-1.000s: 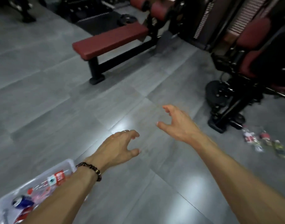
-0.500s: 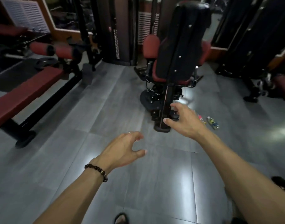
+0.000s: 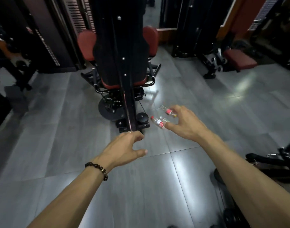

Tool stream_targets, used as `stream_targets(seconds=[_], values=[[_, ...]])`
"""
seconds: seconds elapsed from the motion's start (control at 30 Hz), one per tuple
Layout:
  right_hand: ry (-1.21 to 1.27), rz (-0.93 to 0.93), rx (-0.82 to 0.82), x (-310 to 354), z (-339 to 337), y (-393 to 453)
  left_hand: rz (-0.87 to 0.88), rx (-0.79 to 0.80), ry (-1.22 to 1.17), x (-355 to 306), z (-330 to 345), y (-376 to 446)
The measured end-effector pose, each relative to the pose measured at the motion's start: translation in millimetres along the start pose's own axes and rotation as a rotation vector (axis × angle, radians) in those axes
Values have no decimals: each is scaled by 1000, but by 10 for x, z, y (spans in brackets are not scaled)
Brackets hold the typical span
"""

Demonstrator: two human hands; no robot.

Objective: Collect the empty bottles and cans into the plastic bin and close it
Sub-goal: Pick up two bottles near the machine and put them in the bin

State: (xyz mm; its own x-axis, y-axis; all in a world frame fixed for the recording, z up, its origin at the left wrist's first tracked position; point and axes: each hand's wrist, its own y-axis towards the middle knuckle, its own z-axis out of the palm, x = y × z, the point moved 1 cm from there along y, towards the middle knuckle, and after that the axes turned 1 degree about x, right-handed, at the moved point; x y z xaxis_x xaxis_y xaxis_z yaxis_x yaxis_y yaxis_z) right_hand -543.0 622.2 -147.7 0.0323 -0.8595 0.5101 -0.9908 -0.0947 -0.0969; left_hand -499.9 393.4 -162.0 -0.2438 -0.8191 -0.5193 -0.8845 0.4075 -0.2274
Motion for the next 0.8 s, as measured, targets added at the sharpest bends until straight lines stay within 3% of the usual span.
stream_targets(seconds=[0.53,0.8], values=[[125,177,138,-2740,-770,2589,-52,173,-9,-903,694,3777],[103,227,240,-4016,-154,4150,-181,273,-91,-420,1542,5645]])
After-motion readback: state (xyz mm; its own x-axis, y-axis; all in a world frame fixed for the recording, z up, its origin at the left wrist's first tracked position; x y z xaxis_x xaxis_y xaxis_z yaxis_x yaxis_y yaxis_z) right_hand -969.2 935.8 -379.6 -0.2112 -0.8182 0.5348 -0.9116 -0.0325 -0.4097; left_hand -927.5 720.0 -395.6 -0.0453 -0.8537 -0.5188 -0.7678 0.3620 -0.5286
